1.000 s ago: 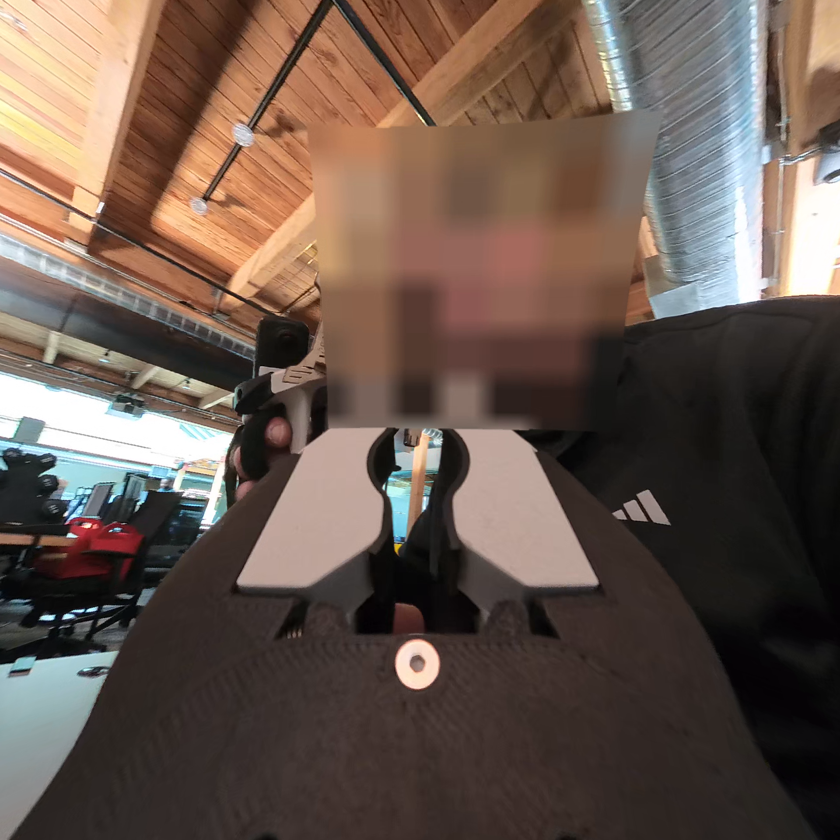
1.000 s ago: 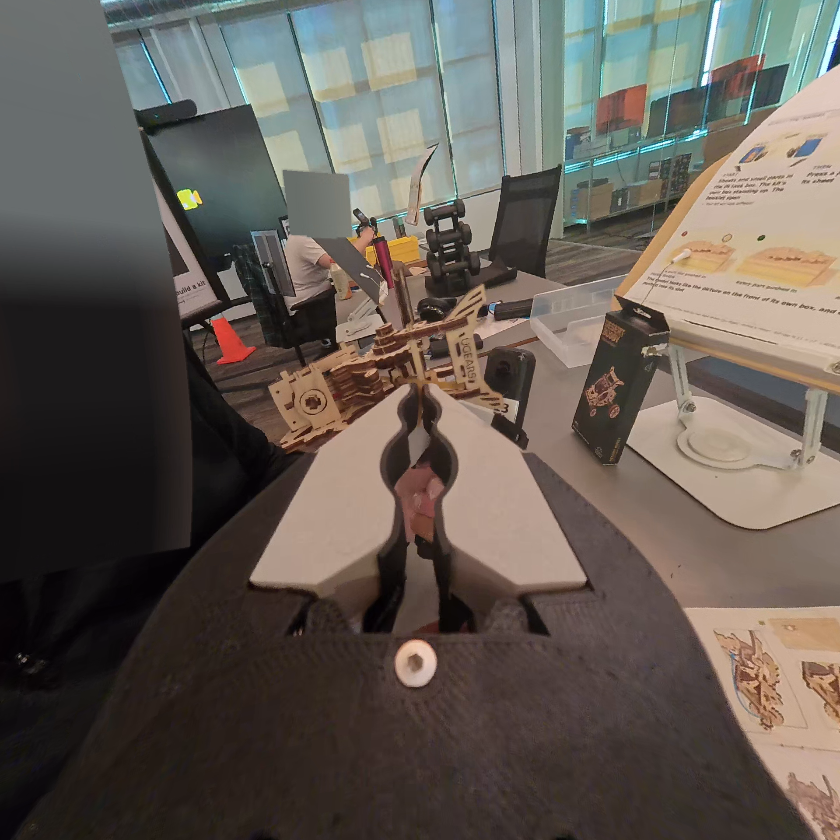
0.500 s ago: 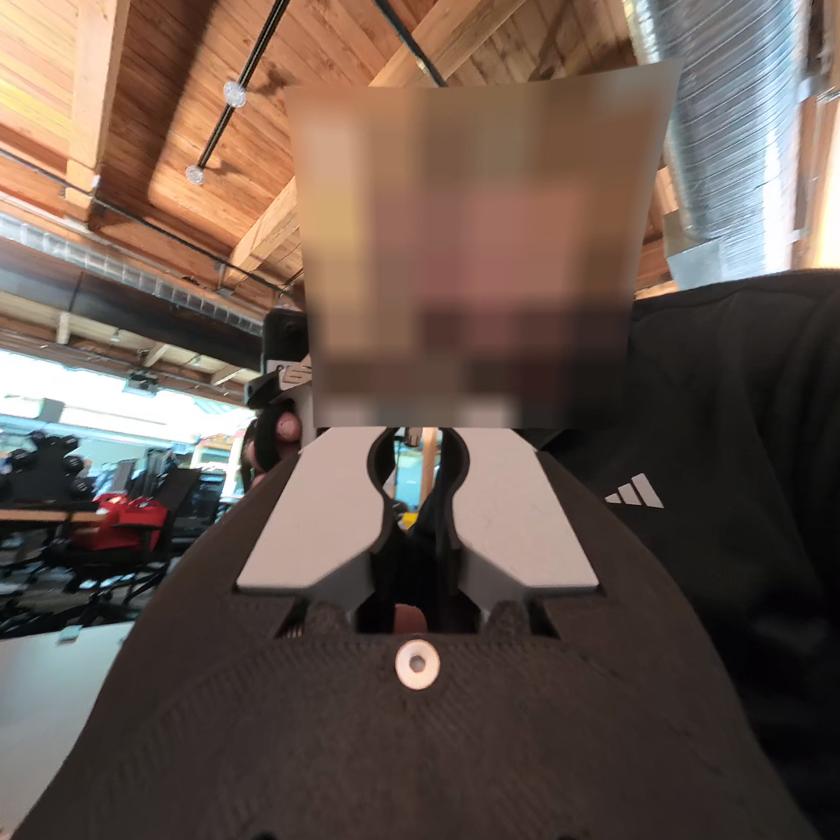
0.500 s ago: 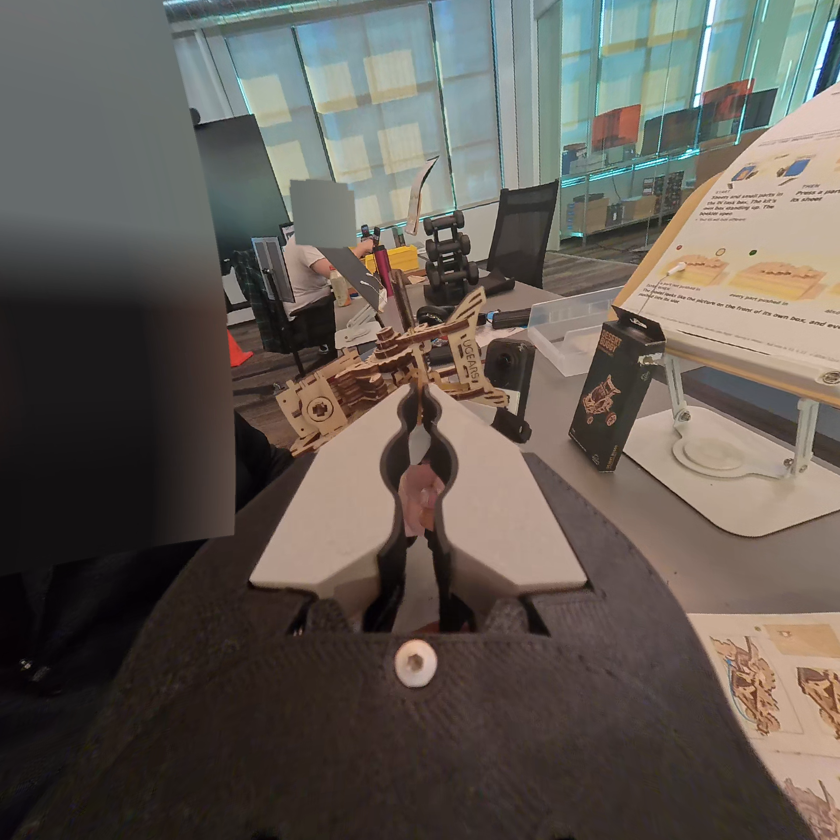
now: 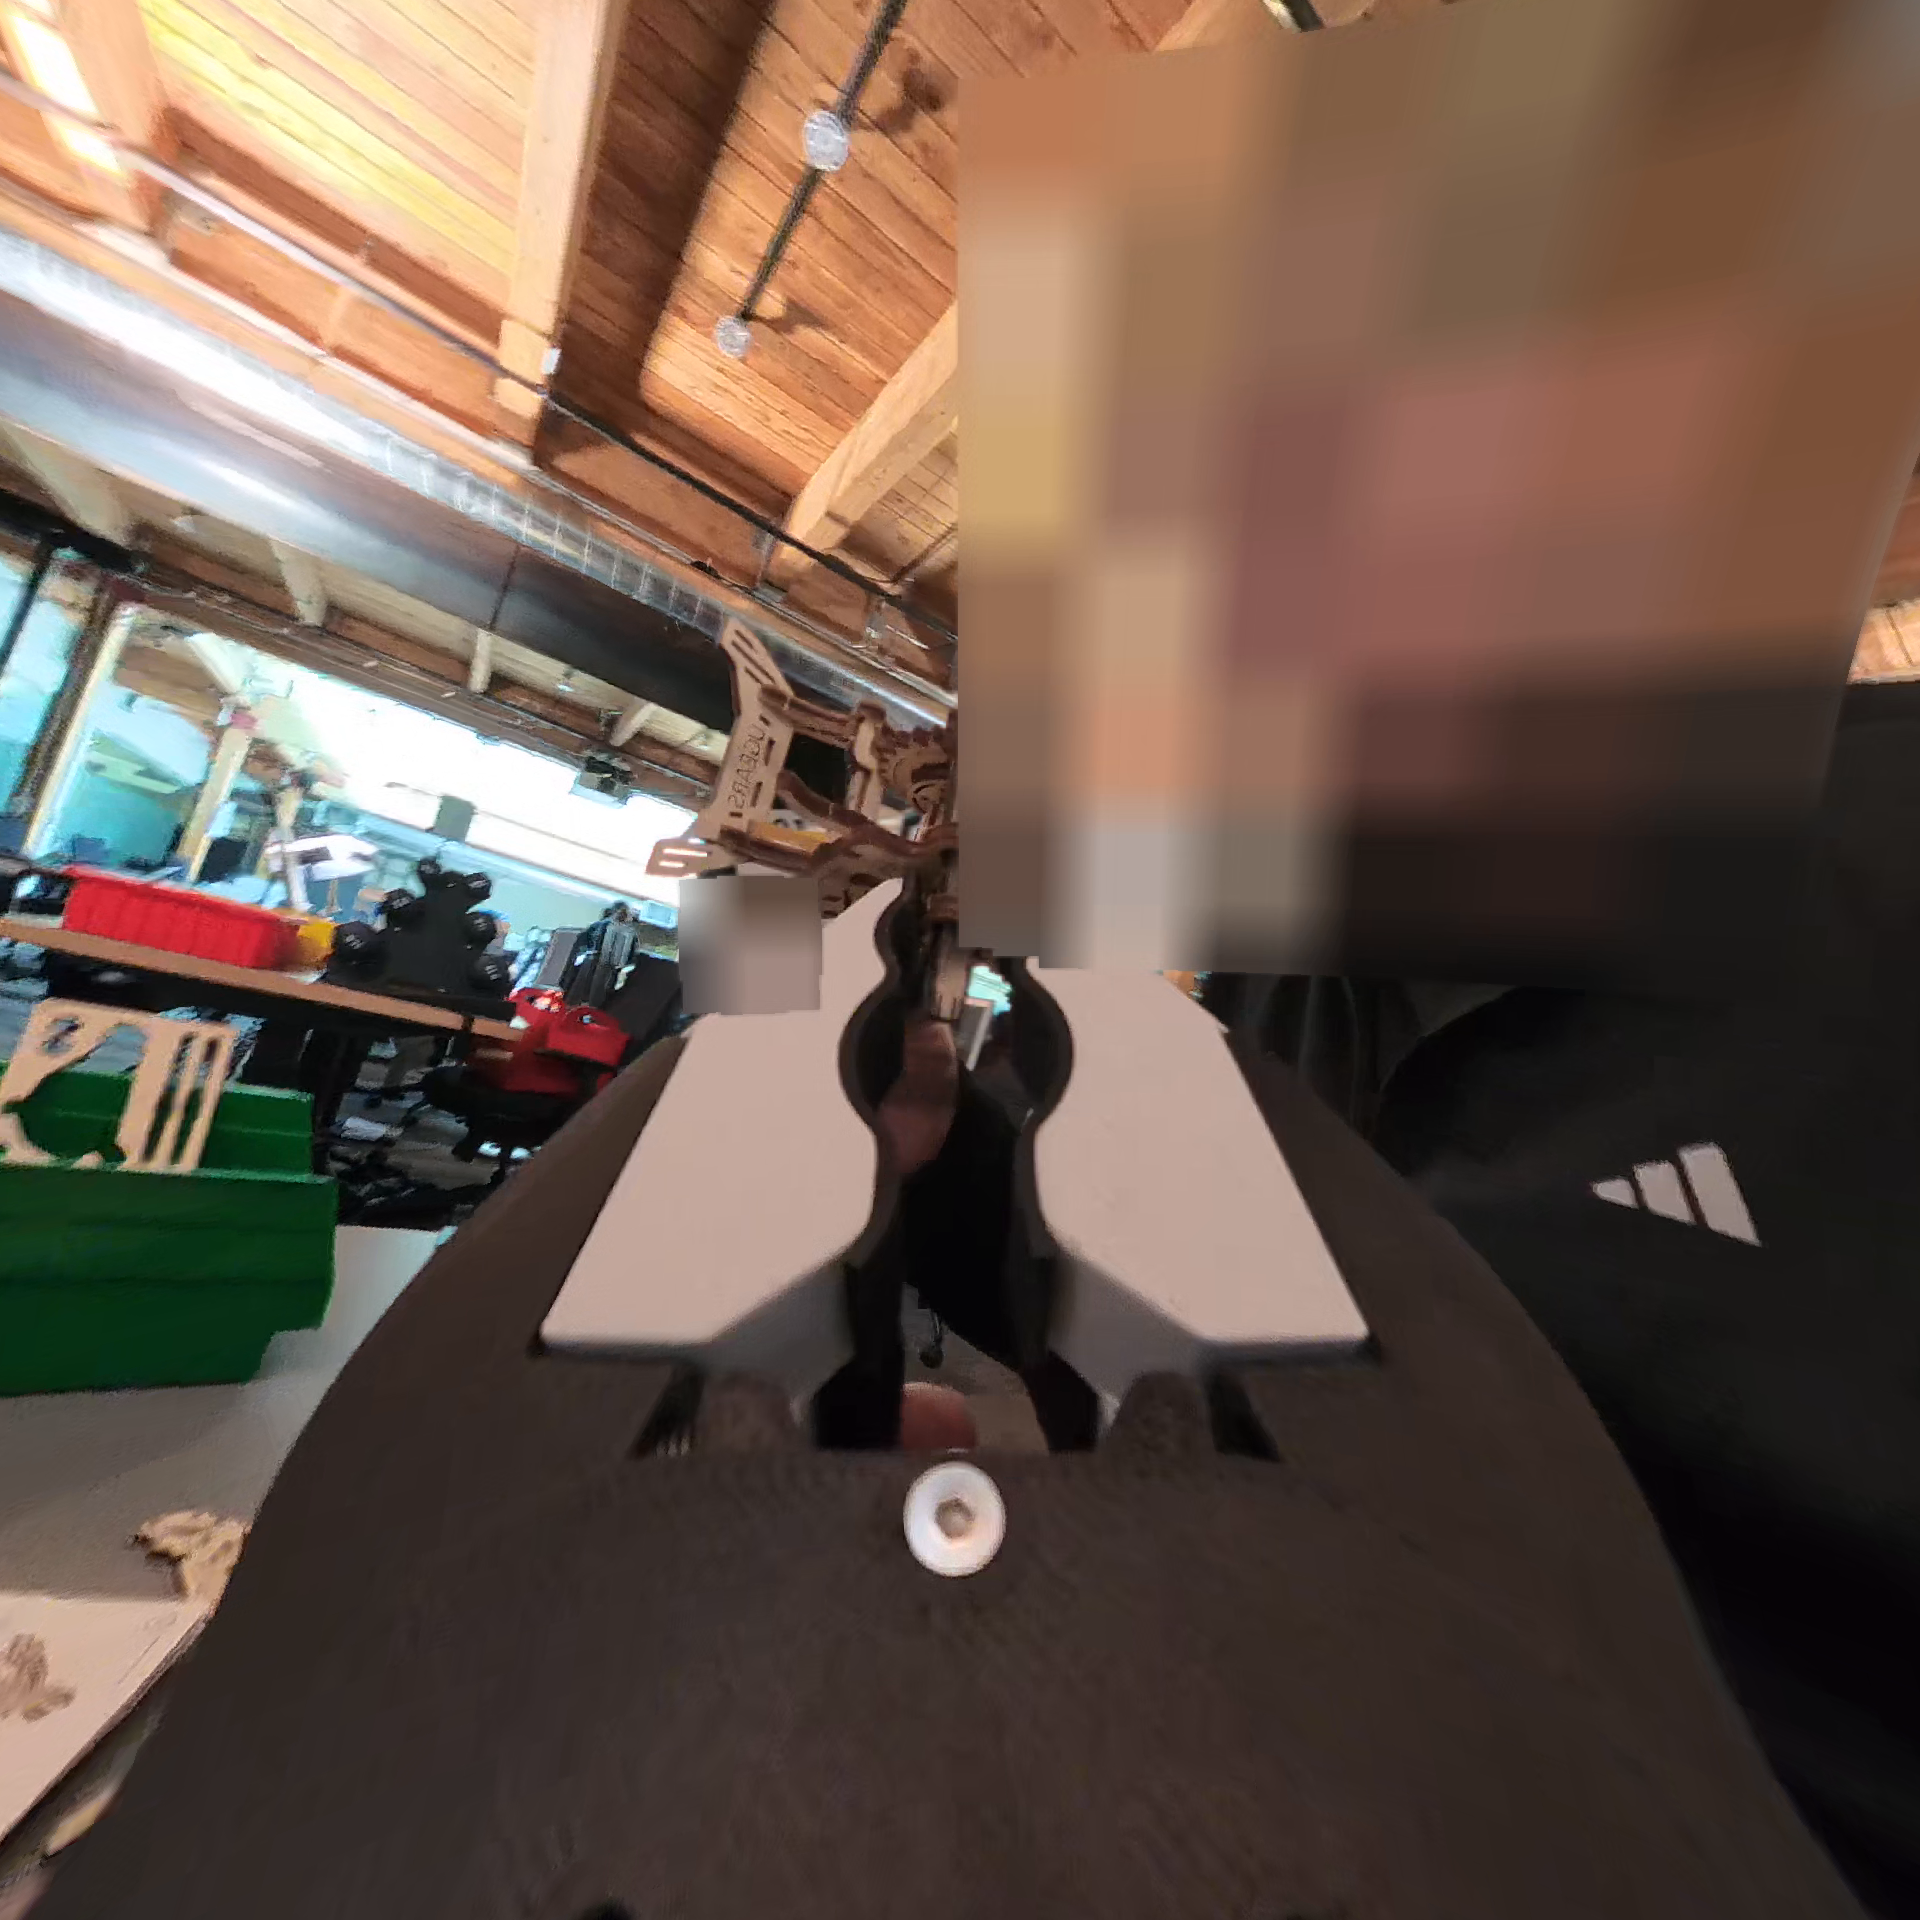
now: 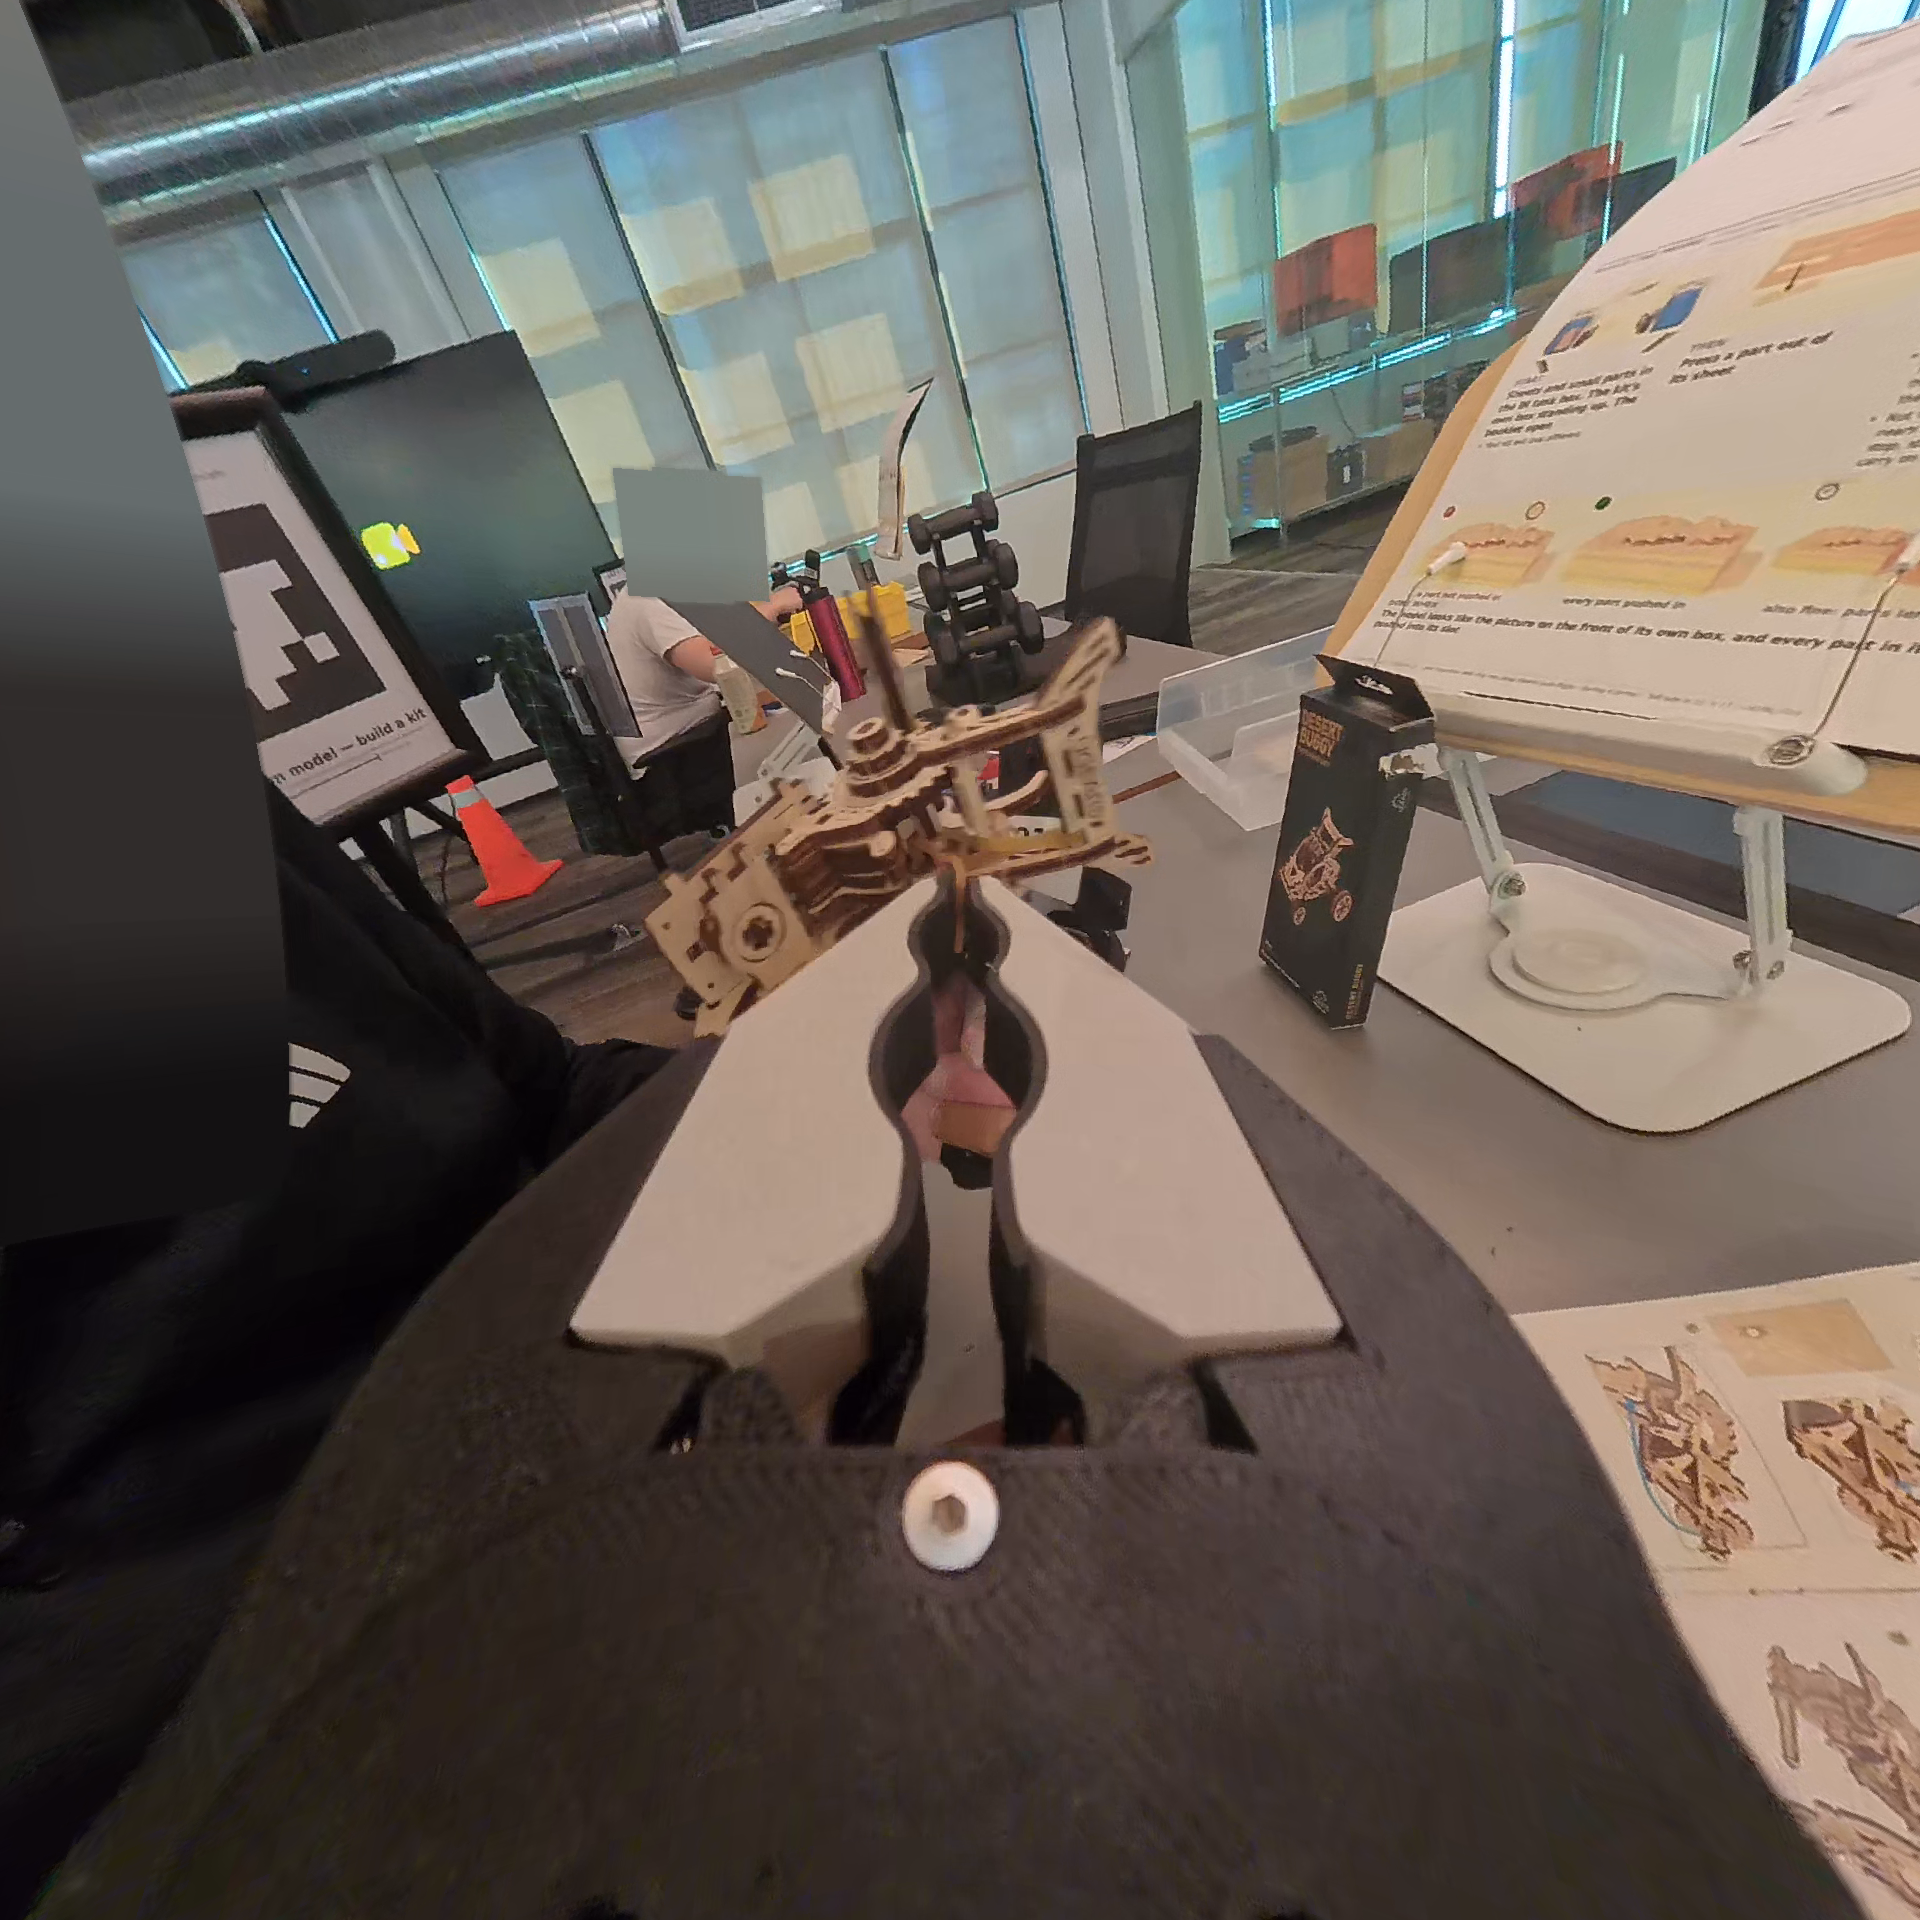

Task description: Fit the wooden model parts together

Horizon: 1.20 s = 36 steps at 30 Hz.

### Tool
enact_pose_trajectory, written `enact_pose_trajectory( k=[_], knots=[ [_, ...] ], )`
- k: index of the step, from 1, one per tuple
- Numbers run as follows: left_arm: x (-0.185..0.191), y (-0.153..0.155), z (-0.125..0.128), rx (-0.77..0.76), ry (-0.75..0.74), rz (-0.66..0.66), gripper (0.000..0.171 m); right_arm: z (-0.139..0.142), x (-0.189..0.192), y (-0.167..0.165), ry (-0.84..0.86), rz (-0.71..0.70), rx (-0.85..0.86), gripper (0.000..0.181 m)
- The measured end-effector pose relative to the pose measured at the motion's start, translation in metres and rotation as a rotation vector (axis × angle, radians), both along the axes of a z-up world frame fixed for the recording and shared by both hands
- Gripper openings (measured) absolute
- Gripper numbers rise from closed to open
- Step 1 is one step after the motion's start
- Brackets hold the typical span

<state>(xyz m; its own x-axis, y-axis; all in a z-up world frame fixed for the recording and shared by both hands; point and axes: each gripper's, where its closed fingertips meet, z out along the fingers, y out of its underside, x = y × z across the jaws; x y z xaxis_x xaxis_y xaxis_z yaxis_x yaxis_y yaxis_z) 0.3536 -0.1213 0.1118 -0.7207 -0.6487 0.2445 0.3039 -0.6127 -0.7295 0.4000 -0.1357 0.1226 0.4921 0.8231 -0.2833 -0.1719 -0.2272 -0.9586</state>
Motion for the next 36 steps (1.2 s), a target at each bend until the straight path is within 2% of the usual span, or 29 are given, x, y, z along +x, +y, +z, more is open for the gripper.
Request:
enact_pose_trajectory(
  k=[4, 7, 10, 14, 16, 22, 24, 26, 28, 30, 33, 36],
  knots=[
    [0.009, 0.01, 0.0, -0.061, 0.057, 0.07, 0.011, -0.001, 0.006, 0.012, 0.037, -0.015, -0.042, 0.001],
    [0.01, 0.012, 0.006, -0.059, 0.063, 0.12, 0.011, -0.001, 0.014, 0.023, 0.057, -0.038, -0.067, 0.01],
    [0.017, 0.019, 0.011, -0.067, 0.123, 0.187, 0.011, 0.001, 0.016, 0.031, 0.06, -0.031, -0.077, 0.003],
    [0.02, 0.035, 0.021, -0.132, 0.173, 0.285, 0.011, 0.004, 0.02, 0.041, 0.059, -0.047, -0.088, 0.007],
    [0.021, 0.037, 0.025, -0.115, 0.191, 0.337, 0.011, 0.006, 0.026, 0.045, 0.071, -0.064, -0.1, 0.011],
    [0.018, 0.042, 0.033, -0.104, 0.225, 0.439, 0.011, 0.018, 0.034, 0.044, 0.059, -0.151, -0.059, 0.018],
    [0.017, 0.044, 0.035, -0.104, 0.235, 0.466, 0.011, 0.031, 0.04, 0.039, 0.042, -0.223, 0.027, 0.018],
    [0.018, 0.047, 0.034, -0.096, 0.261, 0.511, 0.011, 0.044, 0.047, 0.032, -0.049, -0.354, 0.167, 0.015],
    [0.018, 0.049, 0.034, -0.079, 0.282, 0.559, 0.011, 0.055, 0.043, 0.022, -0.225, -0.463, 0.333, 0.013],
    [0.019, 0.048, 0.035, -0.039, 0.298, 0.602, 0.011, 0.061, 0.024, 0.01, -0.374, -0.472, 0.456, 0.013],
    [0.024, 0.045, 0.036, 0.023, 0.336, 0.667, 0.011, 0.045, -0.007, 0.012, -0.665, -0.461, 0.535, 0.016],
    [0.028, 0.043, 0.037, 0.064, 0.371, 0.716, 0.011, 0.027, -0.019, 0.026, -0.93, -0.509, 0.618, 0.017]
  ],
)
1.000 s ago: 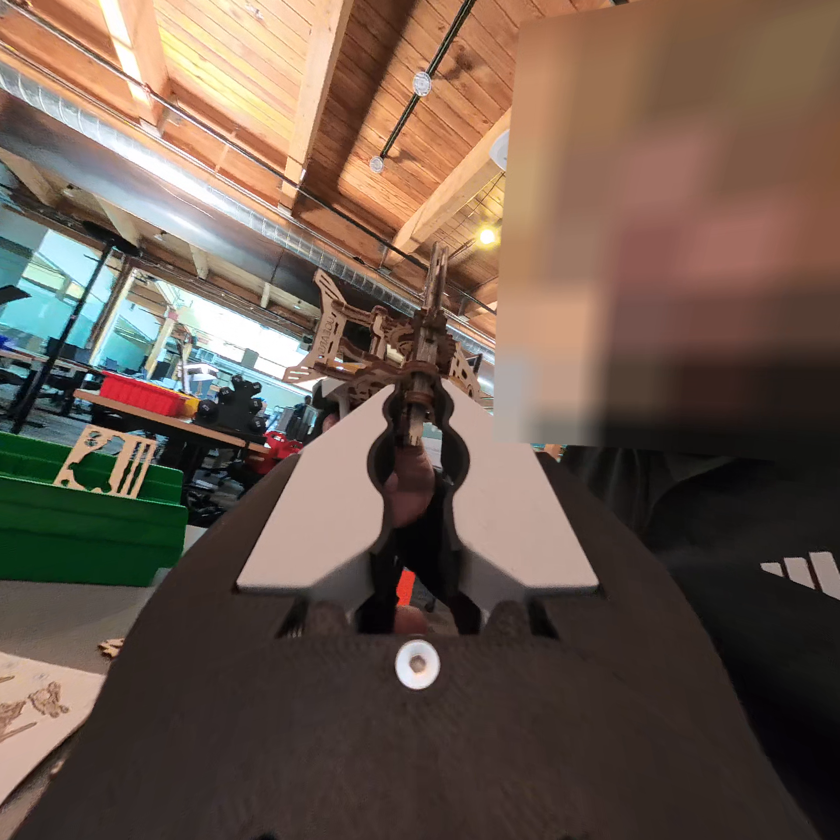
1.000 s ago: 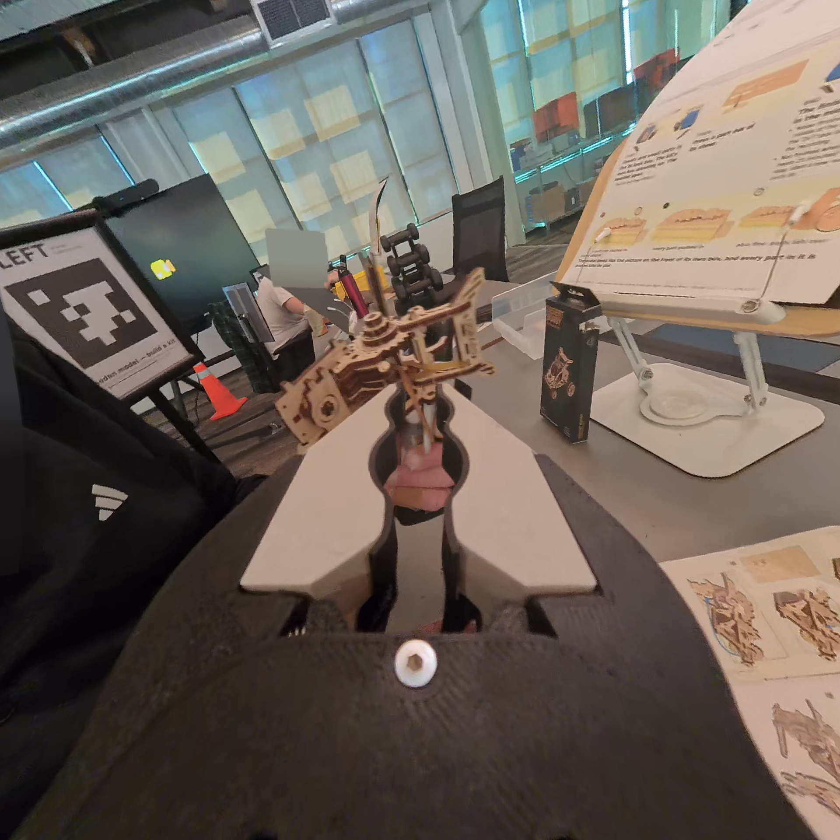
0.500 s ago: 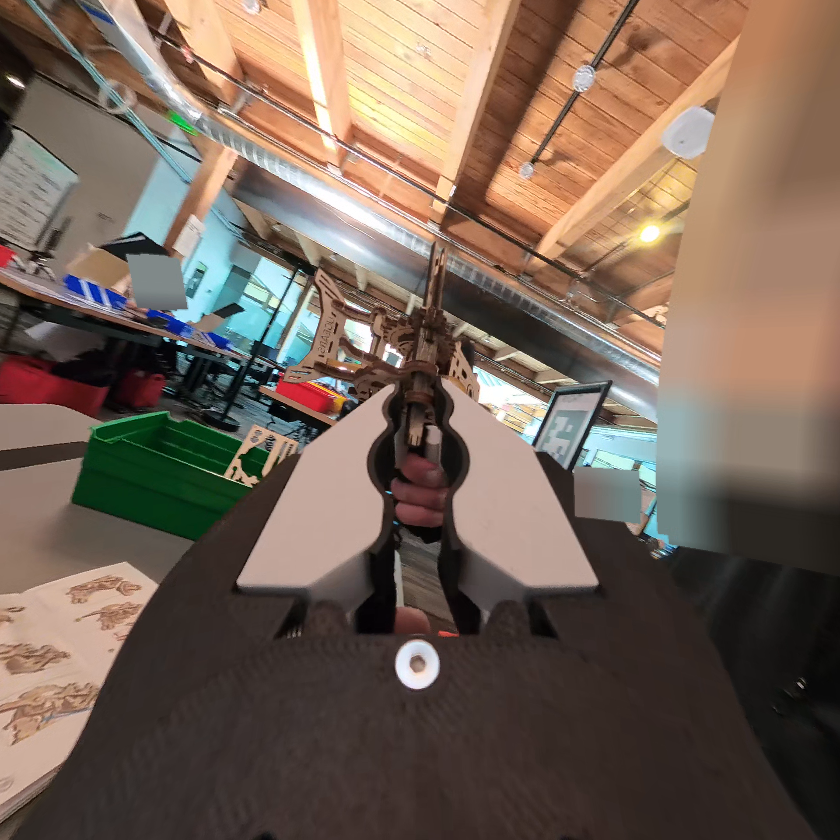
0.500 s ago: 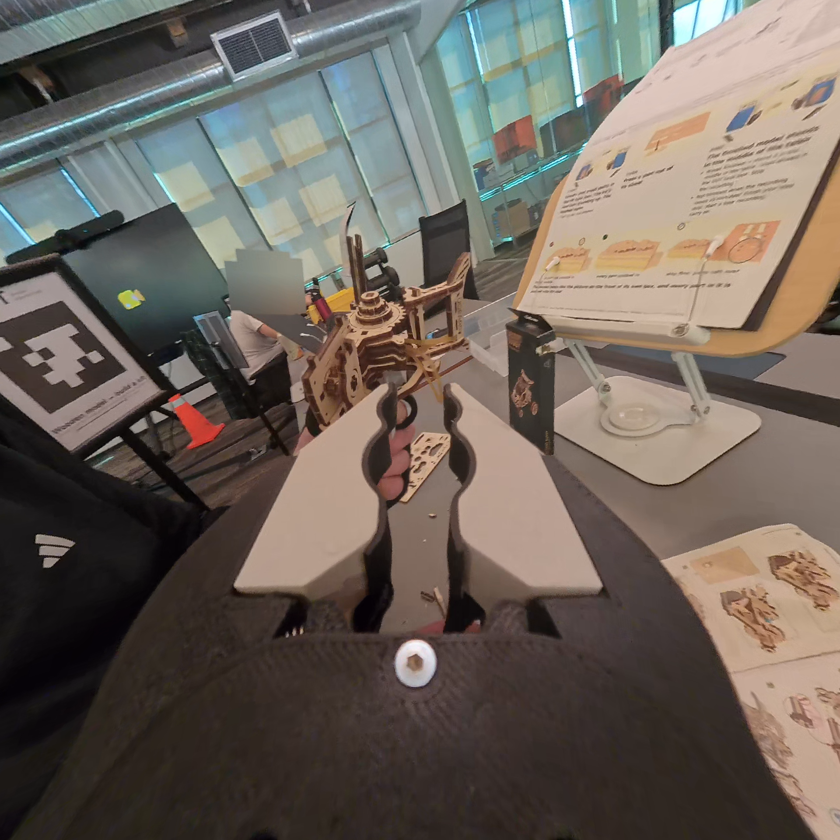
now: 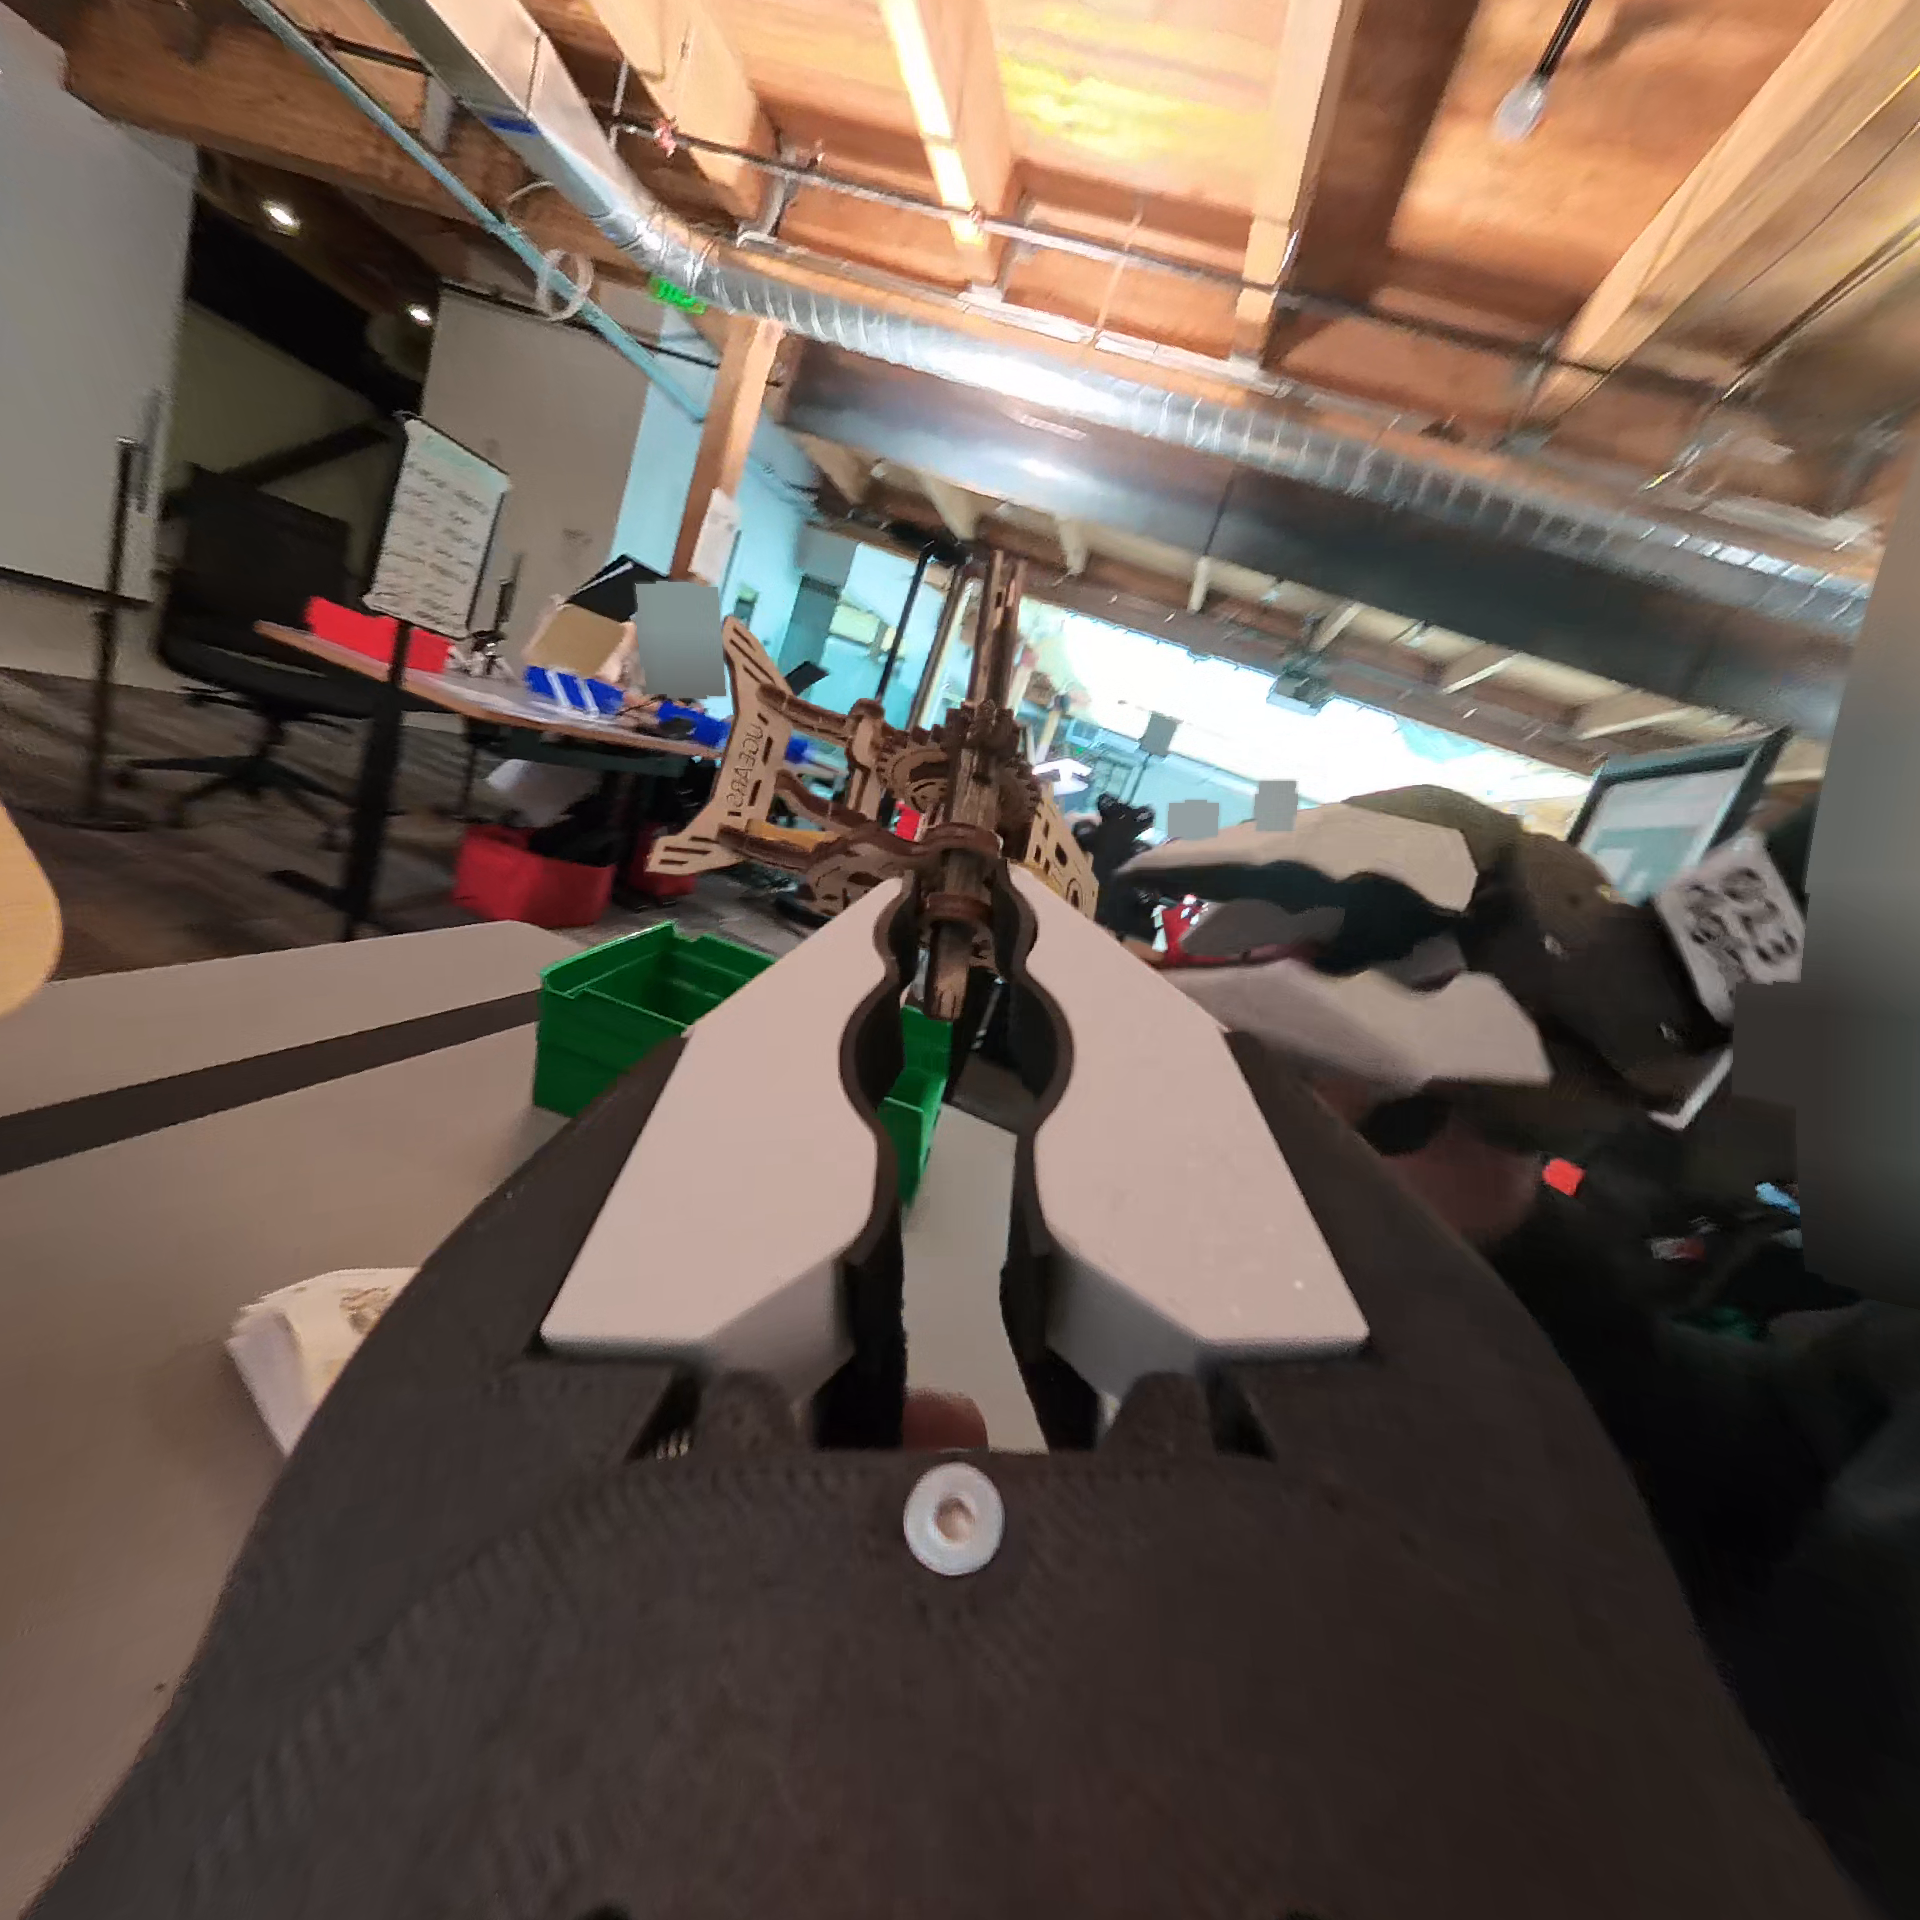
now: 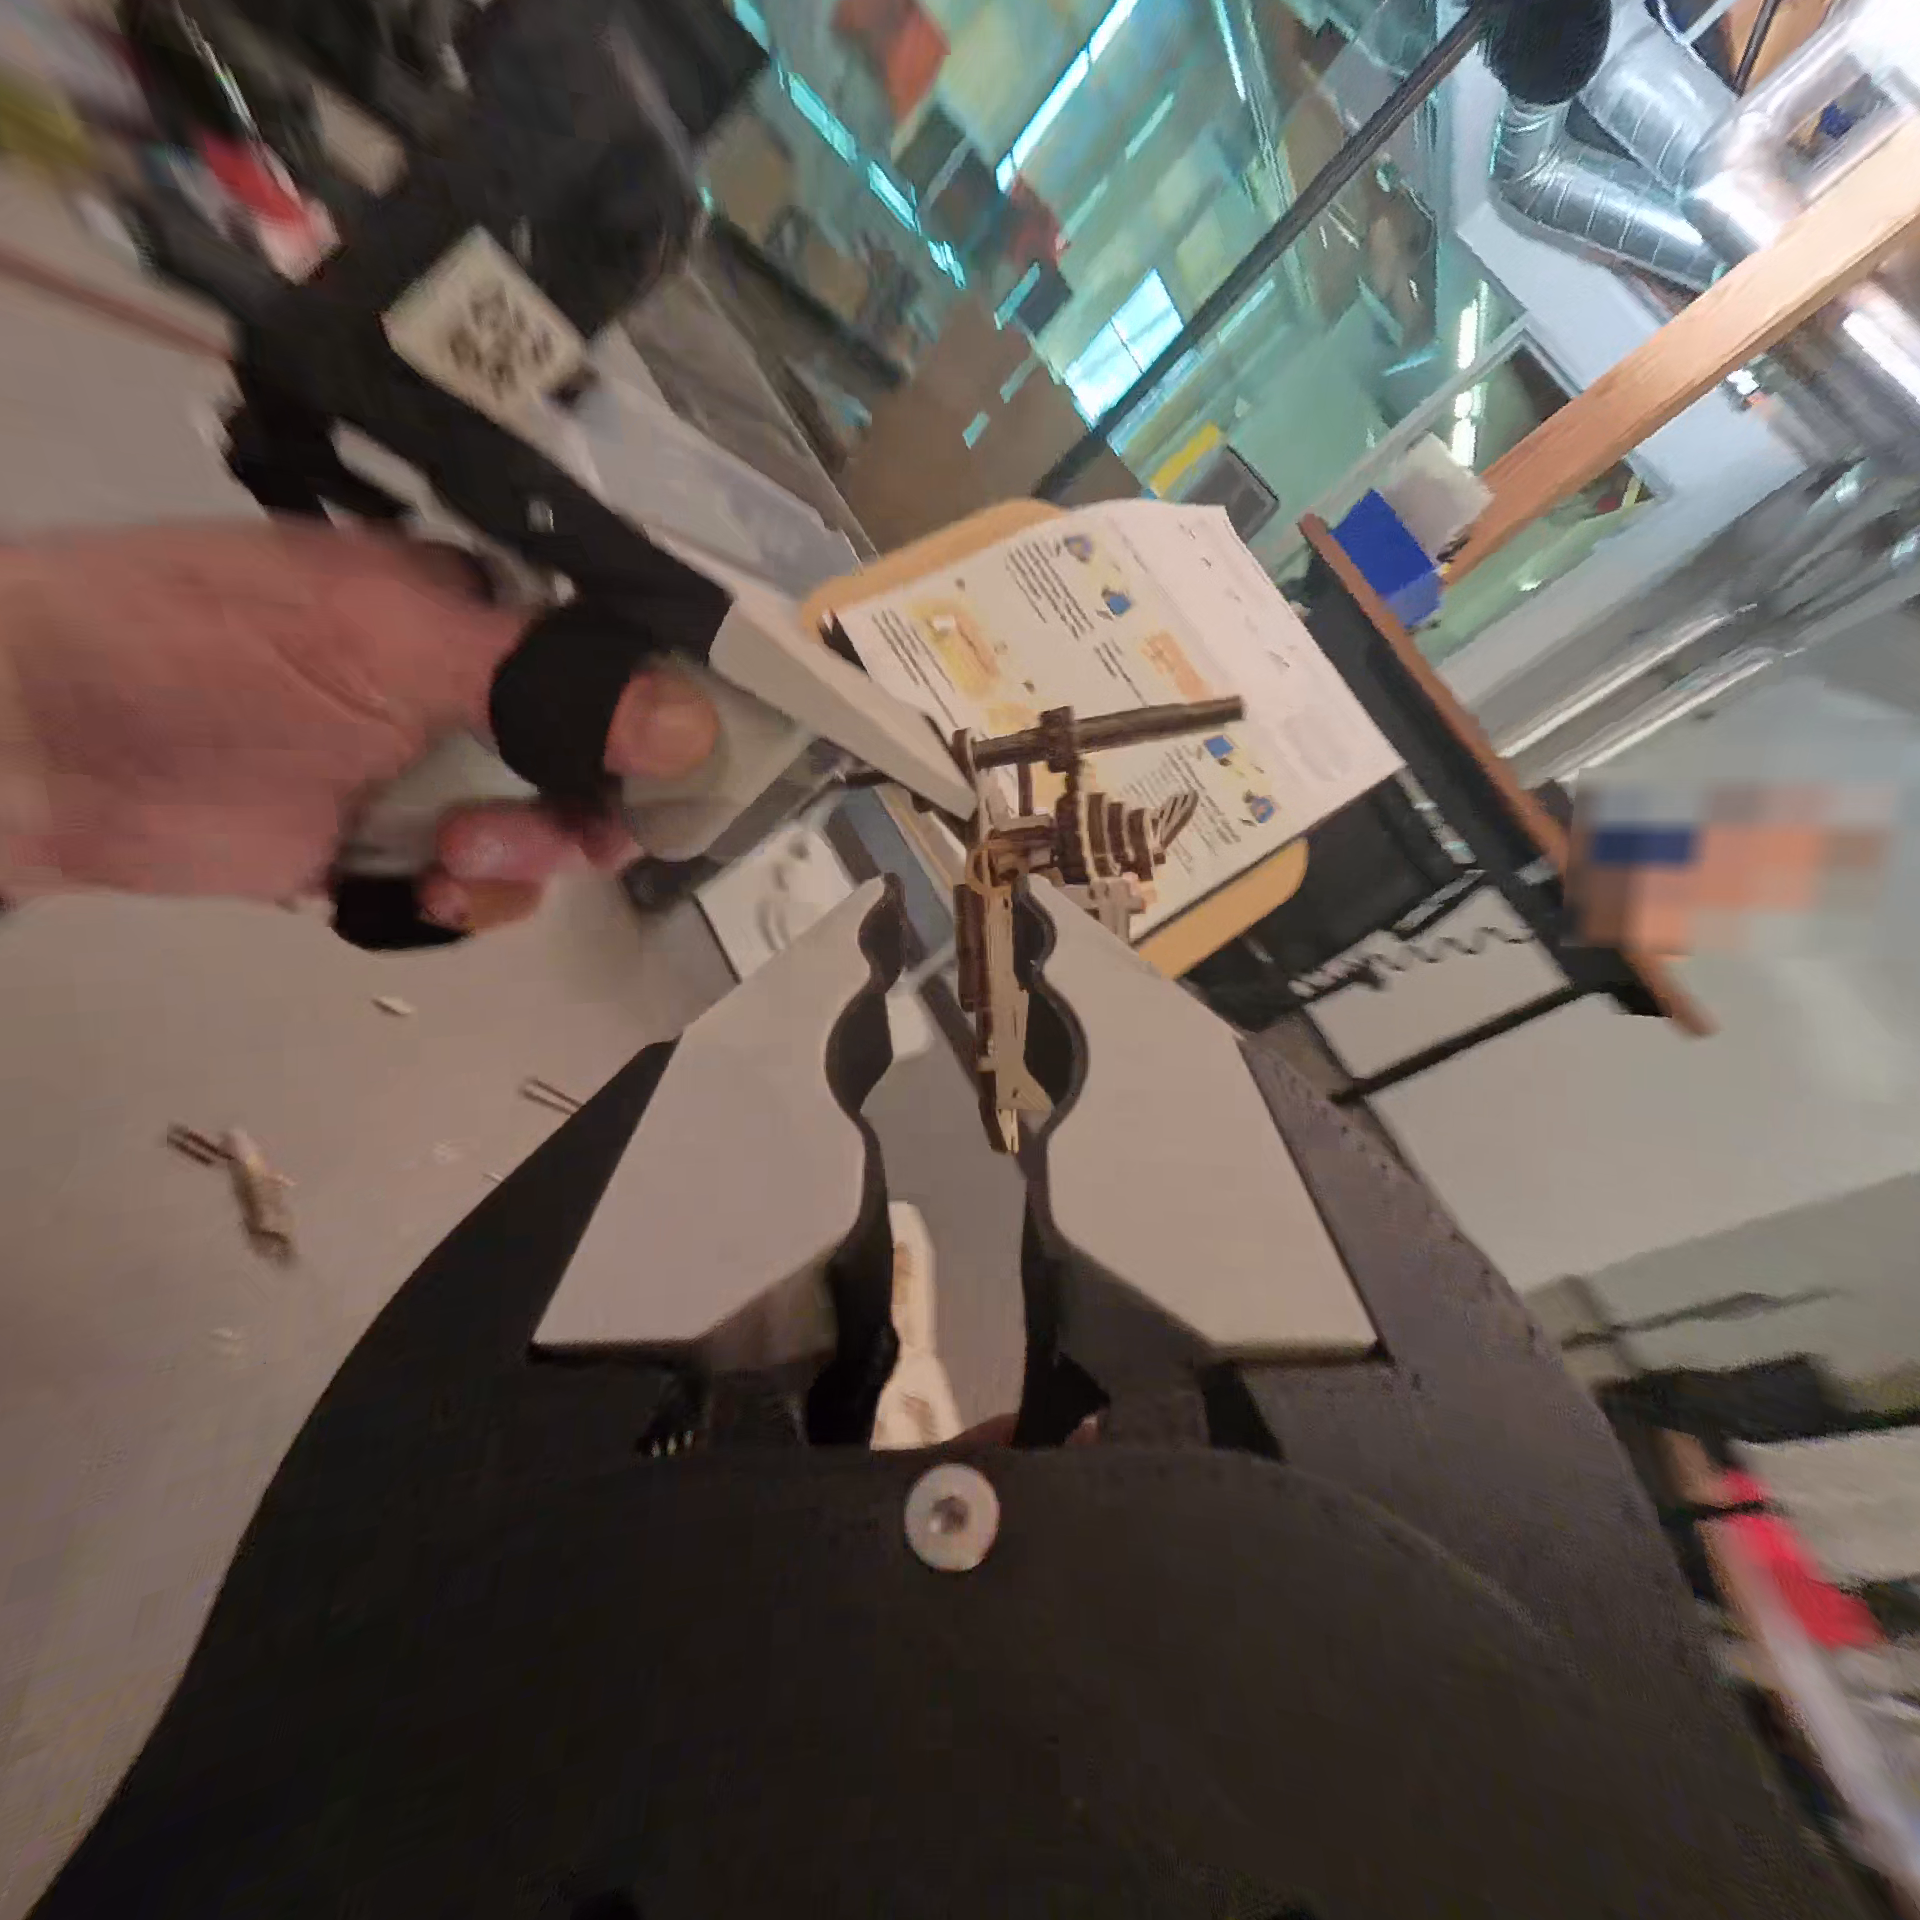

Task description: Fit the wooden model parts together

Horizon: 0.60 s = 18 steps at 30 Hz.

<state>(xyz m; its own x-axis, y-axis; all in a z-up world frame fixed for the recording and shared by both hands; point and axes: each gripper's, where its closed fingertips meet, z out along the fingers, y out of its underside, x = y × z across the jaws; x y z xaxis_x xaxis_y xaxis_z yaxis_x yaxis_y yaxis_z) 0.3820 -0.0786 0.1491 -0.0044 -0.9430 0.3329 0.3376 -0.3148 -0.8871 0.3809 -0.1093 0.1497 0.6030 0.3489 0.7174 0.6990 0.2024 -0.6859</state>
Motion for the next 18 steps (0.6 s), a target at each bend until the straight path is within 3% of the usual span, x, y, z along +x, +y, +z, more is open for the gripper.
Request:
enact_pose_trajectory(
  k=[6, 13, 18],
  knots=[
    [0.003, -0.006, 0.005, 0.066, 0.061, 0.059, 0.01, -0.008, -0.002, 0.019, -0.246, -0.123, 0.116, 0.011],
    [0.006, -0.009, 0.007, 0.143, 0.108, 0.111, 0.01, -0.002, 0.001, 0.019, -0.248, -0.139, 0.142, 0.012],
    [0.007, -0.011, 0.007, 0.176, 0.122, 0.135, 0.011, 0.0, 0.005, 0.019, -0.225, -0.157, 0.14, 0.0]
  ],
)
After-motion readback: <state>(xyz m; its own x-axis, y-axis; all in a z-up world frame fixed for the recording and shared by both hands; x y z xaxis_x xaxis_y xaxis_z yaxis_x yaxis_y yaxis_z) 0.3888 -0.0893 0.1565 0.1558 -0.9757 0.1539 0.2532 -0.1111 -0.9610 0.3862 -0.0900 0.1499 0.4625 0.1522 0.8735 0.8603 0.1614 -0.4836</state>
